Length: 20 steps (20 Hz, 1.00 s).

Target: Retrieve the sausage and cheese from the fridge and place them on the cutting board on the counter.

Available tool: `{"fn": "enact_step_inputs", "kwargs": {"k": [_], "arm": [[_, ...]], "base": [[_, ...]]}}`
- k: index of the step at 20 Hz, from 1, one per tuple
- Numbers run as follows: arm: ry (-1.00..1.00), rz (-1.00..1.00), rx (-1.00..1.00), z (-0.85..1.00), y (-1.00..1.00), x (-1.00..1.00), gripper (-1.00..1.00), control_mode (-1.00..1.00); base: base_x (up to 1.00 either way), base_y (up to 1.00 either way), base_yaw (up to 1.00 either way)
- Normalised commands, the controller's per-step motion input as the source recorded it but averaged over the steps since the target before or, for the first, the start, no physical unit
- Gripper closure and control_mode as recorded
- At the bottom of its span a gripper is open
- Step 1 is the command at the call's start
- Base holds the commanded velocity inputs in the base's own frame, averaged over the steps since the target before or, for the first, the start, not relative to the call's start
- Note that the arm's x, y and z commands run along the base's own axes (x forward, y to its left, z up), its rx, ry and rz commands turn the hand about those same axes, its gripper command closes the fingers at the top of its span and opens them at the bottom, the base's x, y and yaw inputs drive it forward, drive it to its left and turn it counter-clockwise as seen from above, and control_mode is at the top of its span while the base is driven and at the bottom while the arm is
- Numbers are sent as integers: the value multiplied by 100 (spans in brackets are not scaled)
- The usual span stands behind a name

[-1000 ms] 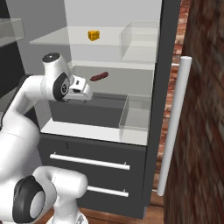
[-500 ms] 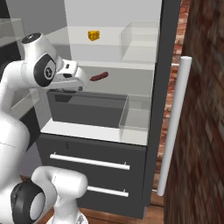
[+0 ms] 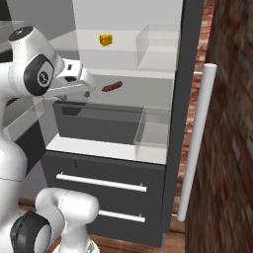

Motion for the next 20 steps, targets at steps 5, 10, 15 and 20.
{"fn": "enact_step_inputs", "kwargs": {"k": [5,10,15,20], "arm": [[-9,11,0,0,0,-11,-100,-100],[-21,11,0,0,0,-7,-100,-100],[-17,10,0,0,11,40,-100,-100],[-4,8,0,6,18,68,-100,-100]], "base": [[0,0,0],[0,0,0],[0,0,0],[0,0,0]]}}
